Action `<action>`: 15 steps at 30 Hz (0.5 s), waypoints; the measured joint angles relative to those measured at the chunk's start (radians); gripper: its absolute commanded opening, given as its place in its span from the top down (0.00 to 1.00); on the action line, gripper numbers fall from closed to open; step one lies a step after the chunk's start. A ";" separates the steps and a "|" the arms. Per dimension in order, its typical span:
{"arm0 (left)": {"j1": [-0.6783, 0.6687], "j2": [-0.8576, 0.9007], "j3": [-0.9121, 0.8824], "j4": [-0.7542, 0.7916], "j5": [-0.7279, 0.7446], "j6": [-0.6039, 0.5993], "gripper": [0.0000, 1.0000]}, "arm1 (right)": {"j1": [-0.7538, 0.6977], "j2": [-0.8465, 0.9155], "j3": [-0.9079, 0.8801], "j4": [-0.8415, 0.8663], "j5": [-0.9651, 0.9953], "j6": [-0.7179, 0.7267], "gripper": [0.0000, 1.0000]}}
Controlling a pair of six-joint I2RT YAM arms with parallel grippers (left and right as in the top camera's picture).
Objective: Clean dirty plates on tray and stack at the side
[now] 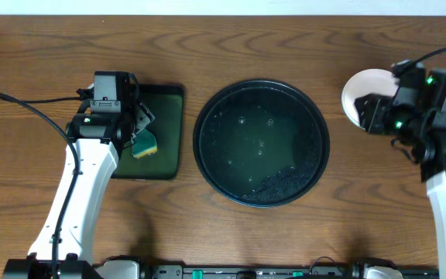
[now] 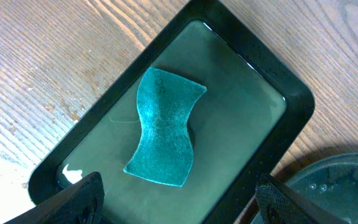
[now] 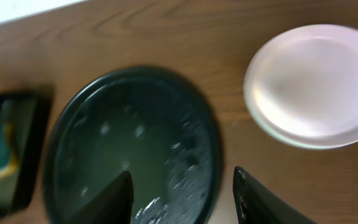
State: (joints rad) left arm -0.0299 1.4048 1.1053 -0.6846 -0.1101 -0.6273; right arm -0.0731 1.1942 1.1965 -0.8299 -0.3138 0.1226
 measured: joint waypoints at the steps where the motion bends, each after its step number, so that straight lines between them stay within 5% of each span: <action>1: 0.000 0.000 0.000 0.000 0.000 0.000 0.21 | 0.023 -0.022 0.000 -0.017 0.003 -0.002 0.01; 15: 0.000 0.000 0.000 0.000 0.000 0.000 0.21 | 0.151 -0.154 -0.001 -0.139 0.015 0.004 0.01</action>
State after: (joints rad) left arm -0.0299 1.4048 1.1053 -0.6846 -0.1101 -0.6273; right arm 0.0780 1.0405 1.1957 -0.9688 -0.2989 0.1265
